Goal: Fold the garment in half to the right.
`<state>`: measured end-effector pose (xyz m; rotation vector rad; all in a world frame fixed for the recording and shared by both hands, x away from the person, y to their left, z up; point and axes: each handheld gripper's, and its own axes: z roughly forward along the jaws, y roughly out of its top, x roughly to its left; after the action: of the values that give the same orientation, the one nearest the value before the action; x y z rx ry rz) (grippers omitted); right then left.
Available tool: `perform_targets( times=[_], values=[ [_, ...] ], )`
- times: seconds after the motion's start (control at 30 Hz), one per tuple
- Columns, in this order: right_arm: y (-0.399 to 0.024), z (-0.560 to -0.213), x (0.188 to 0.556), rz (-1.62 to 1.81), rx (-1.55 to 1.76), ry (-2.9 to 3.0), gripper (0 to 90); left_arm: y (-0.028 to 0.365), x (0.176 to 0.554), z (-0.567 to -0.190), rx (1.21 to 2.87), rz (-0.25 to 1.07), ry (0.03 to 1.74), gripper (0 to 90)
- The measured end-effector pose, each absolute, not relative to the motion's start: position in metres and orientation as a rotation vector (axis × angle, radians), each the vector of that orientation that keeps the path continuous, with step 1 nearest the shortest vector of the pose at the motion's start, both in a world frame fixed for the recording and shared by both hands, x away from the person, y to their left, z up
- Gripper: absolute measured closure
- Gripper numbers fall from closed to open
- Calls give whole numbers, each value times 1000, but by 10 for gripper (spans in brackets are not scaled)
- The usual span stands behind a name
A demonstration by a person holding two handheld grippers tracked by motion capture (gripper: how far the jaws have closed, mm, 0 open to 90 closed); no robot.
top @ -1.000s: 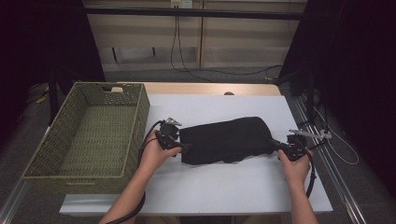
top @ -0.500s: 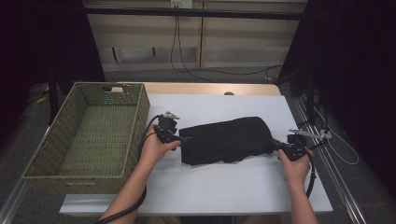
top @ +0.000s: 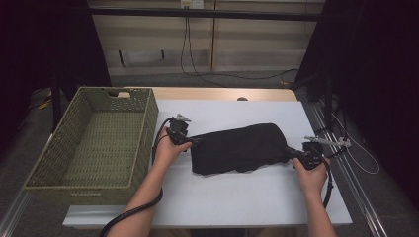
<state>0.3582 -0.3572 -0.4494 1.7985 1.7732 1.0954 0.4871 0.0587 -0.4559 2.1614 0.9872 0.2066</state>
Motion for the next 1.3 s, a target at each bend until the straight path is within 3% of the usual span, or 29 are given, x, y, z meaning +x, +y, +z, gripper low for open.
perform_targets(
  times=[0.17,0.37,0.5,0.83,1.2,1.3],
  values=[
    [-357,-449,360,1091,1793,1774,827,51,486,-453,2226,227,926,457],
    [-358,-448,361,1084,1779,1777,827,49,479,-453,2222,126,881,799],
    [-360,-448,361,1084,1777,1775,827,52,471,-447,2248,81,928,842],
    [-361,-446,375,1095,1729,1826,827,73,428,-434,2260,0,972,852],
    [-346,-445,406,1119,1656,1945,822,92,410,-425,2242,50,1013,850],
    [-344,-450,410,1071,1671,1977,781,91,411,-429,2243,64,1018,849]
  ],
)
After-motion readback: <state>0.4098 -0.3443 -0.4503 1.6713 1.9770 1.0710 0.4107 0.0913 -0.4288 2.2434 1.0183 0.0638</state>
